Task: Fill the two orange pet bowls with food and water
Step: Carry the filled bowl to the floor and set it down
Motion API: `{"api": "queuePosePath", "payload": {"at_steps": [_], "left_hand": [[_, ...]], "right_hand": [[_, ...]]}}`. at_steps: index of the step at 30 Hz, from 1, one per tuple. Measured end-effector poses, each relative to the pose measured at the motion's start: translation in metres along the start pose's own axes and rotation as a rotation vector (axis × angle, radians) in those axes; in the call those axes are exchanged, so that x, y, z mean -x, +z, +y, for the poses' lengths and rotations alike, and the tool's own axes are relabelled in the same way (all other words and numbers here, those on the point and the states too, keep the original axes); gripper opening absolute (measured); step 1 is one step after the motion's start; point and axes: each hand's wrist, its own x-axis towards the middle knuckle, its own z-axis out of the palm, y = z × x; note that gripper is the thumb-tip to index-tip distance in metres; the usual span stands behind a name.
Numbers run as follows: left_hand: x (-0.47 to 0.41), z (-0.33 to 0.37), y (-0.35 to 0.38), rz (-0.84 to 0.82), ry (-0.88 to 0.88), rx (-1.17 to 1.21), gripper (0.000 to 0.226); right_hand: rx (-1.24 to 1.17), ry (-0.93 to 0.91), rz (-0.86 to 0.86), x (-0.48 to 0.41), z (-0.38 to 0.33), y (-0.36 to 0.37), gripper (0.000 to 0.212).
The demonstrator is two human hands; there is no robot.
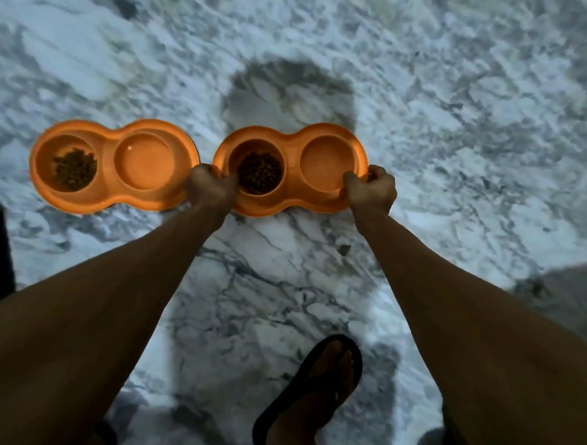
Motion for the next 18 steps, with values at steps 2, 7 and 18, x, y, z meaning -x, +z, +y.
{"api": "queuePosePath", "payload": {"at_steps": [2,7,18], "left_hand": [[-0.006,-0.002,0.005,0.0,0.004,0.006,0.037],[-0.016,-0.007,0.012,0.0,0.023,0.031,0.038],[-0.023,-0.005,0.01,-0.061,-0.006,0.05,0.022]], "right_hand": [[-0.003,-0.008,0.008,-0.009,0.002,0.005,0.036],[0.001,-0.012,0.007,-0.019,0.004,0.011,0.035],[0.031,0.011,-0.054,-0.022,0.008,0.014,0.022]]}}
